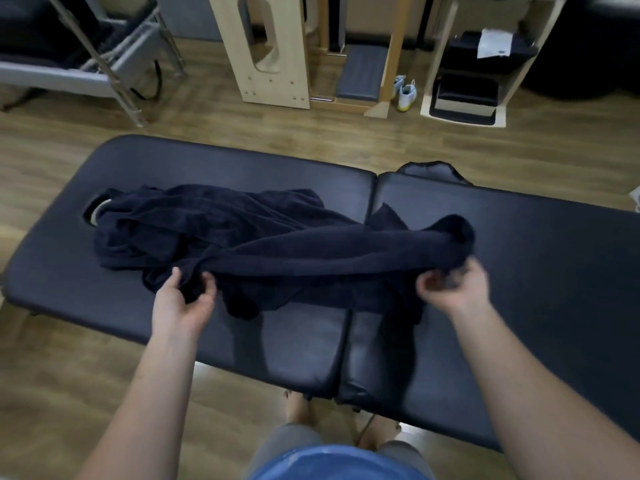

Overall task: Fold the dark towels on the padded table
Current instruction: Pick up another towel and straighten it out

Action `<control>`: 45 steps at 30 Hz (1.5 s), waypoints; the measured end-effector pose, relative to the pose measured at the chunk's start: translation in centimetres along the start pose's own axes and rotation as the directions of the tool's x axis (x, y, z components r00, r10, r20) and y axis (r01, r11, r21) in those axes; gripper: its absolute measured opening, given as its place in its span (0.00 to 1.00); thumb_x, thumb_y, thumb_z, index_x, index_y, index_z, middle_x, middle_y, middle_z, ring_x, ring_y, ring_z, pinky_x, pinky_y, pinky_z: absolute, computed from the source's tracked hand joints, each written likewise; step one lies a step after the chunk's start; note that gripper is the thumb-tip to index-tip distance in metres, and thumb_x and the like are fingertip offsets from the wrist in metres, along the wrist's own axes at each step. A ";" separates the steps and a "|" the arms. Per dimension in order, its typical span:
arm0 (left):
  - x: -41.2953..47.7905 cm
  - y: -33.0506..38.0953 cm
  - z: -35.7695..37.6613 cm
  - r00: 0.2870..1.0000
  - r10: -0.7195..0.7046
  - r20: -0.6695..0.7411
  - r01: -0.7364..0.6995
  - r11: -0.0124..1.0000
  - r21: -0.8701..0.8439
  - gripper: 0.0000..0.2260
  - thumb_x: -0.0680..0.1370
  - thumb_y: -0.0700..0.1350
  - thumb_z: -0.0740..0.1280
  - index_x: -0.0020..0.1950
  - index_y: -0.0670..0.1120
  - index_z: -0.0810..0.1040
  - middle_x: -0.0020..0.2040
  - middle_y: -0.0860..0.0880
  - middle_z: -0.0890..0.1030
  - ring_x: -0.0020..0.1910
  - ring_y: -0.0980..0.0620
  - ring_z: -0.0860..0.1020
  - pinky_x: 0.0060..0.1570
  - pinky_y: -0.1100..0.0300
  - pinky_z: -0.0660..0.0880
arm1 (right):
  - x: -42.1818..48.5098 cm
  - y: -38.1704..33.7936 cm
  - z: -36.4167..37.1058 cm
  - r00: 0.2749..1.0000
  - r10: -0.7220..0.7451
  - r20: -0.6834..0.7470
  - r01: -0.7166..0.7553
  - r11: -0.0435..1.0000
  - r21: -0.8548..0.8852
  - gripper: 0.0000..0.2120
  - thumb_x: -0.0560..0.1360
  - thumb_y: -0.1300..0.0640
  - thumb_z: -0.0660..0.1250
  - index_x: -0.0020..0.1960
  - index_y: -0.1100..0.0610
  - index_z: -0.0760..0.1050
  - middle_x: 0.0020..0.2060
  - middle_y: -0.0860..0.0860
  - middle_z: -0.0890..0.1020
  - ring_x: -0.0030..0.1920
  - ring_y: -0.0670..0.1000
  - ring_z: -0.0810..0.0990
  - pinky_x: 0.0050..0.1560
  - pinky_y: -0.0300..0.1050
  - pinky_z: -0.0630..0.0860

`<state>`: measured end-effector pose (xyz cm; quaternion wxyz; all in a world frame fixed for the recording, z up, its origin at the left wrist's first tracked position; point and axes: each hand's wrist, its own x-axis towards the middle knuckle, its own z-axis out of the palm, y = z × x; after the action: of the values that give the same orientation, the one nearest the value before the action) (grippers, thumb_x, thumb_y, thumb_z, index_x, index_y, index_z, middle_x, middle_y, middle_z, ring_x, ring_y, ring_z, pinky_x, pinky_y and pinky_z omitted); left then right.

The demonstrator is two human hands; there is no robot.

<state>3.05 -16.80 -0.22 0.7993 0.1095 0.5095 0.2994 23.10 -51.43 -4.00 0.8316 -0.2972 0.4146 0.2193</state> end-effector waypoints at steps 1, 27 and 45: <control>-0.1 0.2 -0.5 1.000 -0.002 -0.016 0.002 1.000 0.013 0.06 0.81 0.41 0.64 0.47 0.42 0.76 0.46 0.46 0.80 0.47 0.49 0.78 0.39 0.60 0.78 | 0.2 2.2 -0.7 0.995 0.096 -0.035 -0.097 0.995 -0.019 0.17 0.75 0.42 0.66 0.55 0.55 0.73 0.51 0.54 0.76 0.53 0.54 0.76 0.53 0.51 0.76; -3.7 1.3 -4.7 0.831 0.105 0.546 -0.554 0.240 0.797 0.17 0.72 0.24 0.67 0.52 0.42 0.84 0.54 0.49 0.84 0.56 0.55 0.80 0.52 0.70 0.76 | 4.6 1.0 3.3 0.831 -0.355 0.428 0.311 -0.342 -0.887 0.18 0.77 0.51 0.67 0.64 0.59 0.78 0.60 0.57 0.82 0.64 0.59 0.77 0.65 0.48 0.69; -10.0 -4.5 4.5 0.446 -0.217 0.868 -0.884 0.043 0.465 0.04 0.73 0.47 0.66 0.42 0.56 0.74 0.37 0.53 0.75 0.36 0.56 0.71 0.41 0.60 0.68 | -4.7 0.2 8.5 0.977 0.155 0.148 0.026 0.598 -0.801 0.13 0.70 0.59 0.61 0.40 0.62 0.84 0.40 0.58 0.85 0.39 0.59 0.83 0.47 0.49 0.79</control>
<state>5.64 -25.69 7.17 0.5265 0.8438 0.0978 0.0361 25.09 -46.10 3.83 0.6399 -0.5982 0.1969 0.4402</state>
